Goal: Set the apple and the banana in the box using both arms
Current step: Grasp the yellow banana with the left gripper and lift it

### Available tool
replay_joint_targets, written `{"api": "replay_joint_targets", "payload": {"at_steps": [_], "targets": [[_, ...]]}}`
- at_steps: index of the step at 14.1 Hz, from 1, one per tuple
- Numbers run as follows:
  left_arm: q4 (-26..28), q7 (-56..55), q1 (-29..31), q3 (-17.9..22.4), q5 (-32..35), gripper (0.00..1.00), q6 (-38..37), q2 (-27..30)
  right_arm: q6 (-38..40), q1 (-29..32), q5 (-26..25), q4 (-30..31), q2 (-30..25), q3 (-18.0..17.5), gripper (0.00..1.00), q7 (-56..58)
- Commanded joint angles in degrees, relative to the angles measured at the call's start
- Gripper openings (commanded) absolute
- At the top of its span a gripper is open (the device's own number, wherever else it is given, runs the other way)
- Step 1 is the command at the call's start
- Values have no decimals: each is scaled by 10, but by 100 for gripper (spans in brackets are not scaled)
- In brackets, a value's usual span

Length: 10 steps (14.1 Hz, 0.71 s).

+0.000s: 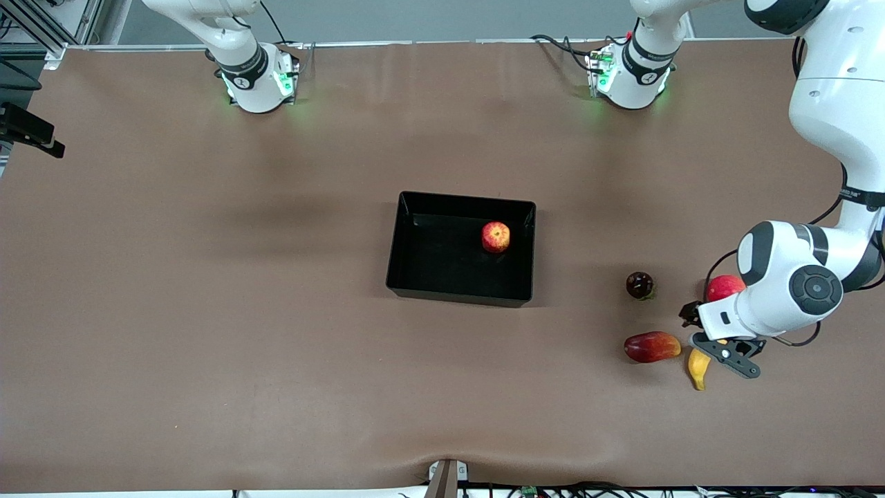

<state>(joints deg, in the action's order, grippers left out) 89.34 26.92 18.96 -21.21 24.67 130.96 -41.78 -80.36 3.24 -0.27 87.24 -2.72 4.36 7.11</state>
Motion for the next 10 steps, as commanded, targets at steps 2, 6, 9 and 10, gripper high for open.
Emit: {"api": "replay_joint_targets", "payload": {"at_steps": [2, 6, 9, 10], "targets": [[-7, 51, 2, 20, 22, 100, 42, -19, 9, 8, -1, -17, 5, -3, 100, 2], [-6, 61, 5, 24, 22, 100, 54, -37, -4, 19, 1, -17, 7, -3, 100, 8], [-6, 61, 5, 31, 22, 57, 54, -44, -19, 14, -3, -23, 13, -6, 100, 6], [-6, 61, 5, 32, 26, 39, 54, -42, -20, 13, -5, -32, 18, -6, 100, 4]]}}
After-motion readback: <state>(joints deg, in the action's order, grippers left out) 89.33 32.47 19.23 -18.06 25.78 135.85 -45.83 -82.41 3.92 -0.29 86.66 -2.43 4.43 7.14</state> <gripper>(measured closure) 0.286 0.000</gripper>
